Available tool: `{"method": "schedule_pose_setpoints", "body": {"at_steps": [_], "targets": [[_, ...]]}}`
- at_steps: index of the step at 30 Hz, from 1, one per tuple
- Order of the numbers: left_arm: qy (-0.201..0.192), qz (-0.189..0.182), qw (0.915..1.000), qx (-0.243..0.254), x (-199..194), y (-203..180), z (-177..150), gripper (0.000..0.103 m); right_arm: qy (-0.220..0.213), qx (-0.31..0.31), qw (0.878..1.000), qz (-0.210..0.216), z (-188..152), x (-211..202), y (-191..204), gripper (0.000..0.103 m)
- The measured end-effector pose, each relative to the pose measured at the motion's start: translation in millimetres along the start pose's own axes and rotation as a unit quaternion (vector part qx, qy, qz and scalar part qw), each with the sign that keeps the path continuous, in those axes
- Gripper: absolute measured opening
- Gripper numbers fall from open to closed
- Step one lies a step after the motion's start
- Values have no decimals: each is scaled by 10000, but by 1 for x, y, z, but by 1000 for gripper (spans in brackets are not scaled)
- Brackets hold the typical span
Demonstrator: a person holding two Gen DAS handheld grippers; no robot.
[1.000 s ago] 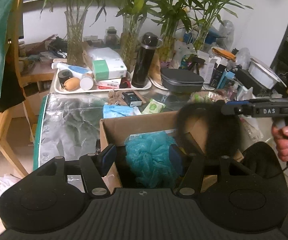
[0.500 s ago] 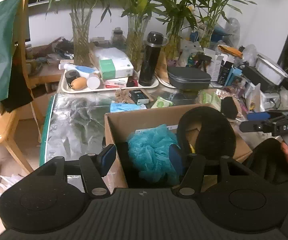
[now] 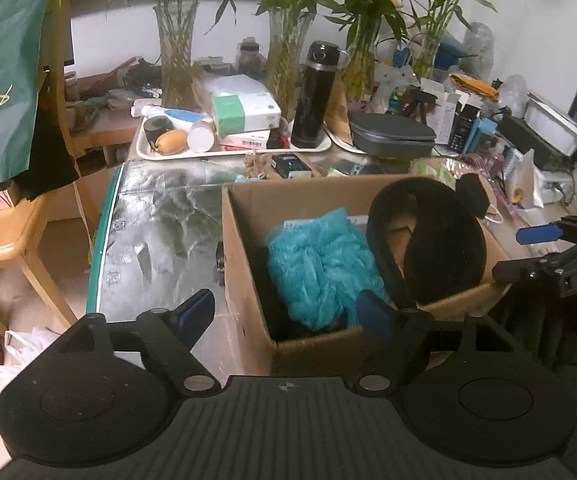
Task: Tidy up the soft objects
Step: 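Lower the black headband into the box and open the right tool, then move the right tool toward the green-and-white soap package while the left tool moves over the table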
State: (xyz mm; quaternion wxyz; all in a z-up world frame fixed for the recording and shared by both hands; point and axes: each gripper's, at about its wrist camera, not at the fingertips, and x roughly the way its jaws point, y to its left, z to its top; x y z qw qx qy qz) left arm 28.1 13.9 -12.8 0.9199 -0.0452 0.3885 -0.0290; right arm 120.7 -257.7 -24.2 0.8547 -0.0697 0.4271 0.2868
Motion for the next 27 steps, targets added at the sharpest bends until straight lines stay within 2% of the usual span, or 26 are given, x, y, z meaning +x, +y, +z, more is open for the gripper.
{"method": "schedule_pose_setpoints", "body": {"at_steps": [11,27], "targets": [[149,-73,9996,208,1,-11,-9,79,110,-156,9998,-80,-6,-7,11,103],[-159,-9,9999,-60,5,4,23,79,-166,-148,9996,-149,28,8,-11,103]]}}
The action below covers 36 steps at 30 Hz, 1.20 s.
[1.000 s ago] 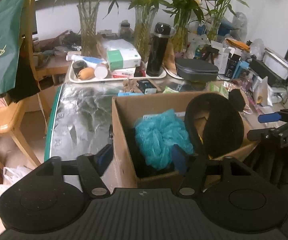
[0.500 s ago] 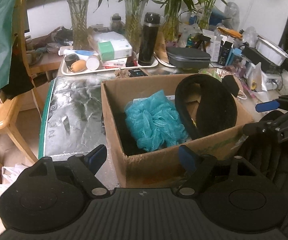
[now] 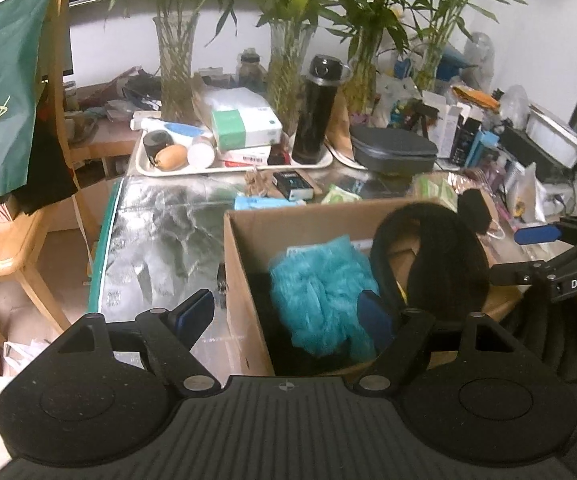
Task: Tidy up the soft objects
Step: 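Move the right tool toward the green-and-white soap package while the left tool moves over the table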
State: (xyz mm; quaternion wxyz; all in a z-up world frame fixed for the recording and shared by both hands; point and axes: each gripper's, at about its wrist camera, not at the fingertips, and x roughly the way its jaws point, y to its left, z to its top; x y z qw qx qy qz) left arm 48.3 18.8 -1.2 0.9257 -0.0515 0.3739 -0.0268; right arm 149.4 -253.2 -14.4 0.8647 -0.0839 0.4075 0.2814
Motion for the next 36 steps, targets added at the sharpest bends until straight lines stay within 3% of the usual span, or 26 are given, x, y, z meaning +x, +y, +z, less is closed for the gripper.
{"method": "schedule_pose_setpoints", "body": {"at_steps": [11,20,36], "targets": [[-175,-125,9997,-127,13,12,29,79,-122,351,9992,-124,29,4,-23,103],[-325,-175,9991,-218,19,18,51,79,-275,237,9993,-74,49,0,-20,103],[-347,-429,9983,-171,61,26,85,79,-120,307,9994,56,83,53,-46,103]]}}
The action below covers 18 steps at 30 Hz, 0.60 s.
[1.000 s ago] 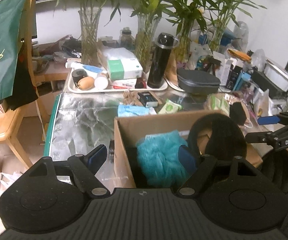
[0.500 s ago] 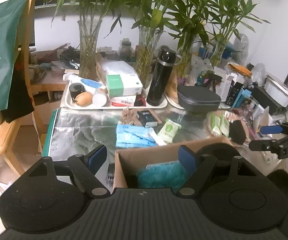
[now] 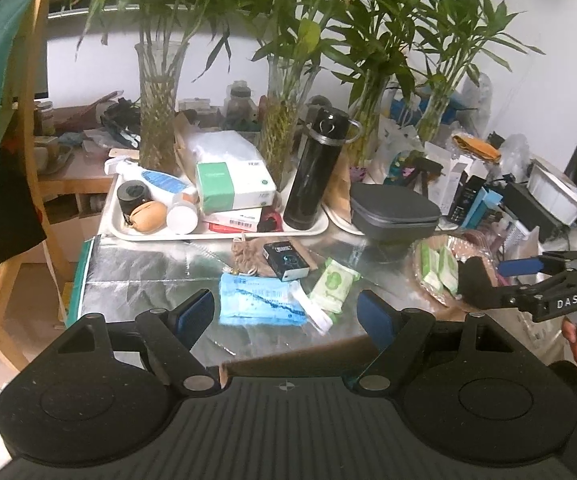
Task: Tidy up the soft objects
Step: 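Move the right tool toward the green-and-white soap package while the left tool moves over the table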
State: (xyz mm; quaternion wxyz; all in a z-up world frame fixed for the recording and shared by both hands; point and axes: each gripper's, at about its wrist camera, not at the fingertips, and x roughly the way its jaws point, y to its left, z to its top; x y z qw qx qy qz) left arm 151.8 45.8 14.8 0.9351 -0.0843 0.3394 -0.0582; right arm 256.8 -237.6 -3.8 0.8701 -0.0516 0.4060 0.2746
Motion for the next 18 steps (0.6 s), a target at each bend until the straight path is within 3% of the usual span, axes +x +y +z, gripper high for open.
{"method": "schedule_pose_setpoints", "body": {"at_steps": [11,18], "targets": [[88,39,9999,72,38,19,21,79,-158,-630,9978,114,24,44,-14,103],[177,-178,9995,167,61,33,14,79,-102,-492,9985,240,19,86,-35,103]]}}
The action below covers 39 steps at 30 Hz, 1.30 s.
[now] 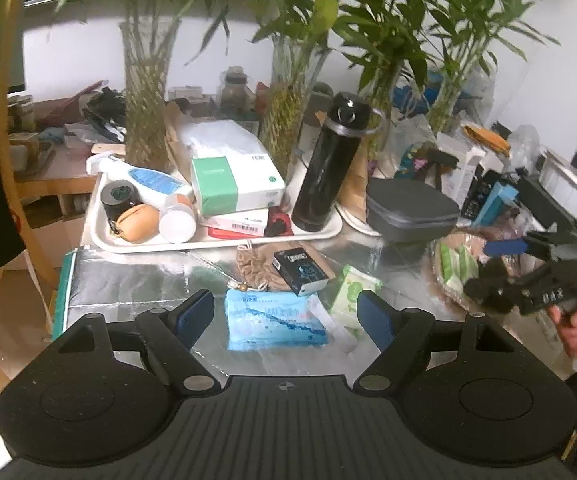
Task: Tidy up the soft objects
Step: 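Move the right tool toward the green-and-white soap package while the left tool moves over the table, then grasp the green-and-white soap package with the right tool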
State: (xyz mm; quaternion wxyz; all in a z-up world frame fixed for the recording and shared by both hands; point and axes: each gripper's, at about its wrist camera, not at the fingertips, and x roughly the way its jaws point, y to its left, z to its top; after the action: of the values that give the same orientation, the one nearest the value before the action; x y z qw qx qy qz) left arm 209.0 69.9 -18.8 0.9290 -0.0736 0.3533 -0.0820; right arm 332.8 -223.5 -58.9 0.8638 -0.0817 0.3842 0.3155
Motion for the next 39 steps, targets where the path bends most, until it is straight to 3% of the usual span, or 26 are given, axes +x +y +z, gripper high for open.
{"method": "schedule_pose_setpoints", "body": {"at_steps": [9,19,29,39], "targets": [[16,-15,9999,154,36,21,-7,79,169,-65,9998,100,-14,56,-16,103],[2,66,9988,-485,64,49,-20,79,532,-550,9971,-28,-25,112,-18,103],[61,60,9979,-643,73,57,-27,78,520,-796,9944,452,-23,142,-23,103],[226,-76,9977,-639,83,49,-26,78,702,-1257,9882,529,-27,171,-15,102]]}}
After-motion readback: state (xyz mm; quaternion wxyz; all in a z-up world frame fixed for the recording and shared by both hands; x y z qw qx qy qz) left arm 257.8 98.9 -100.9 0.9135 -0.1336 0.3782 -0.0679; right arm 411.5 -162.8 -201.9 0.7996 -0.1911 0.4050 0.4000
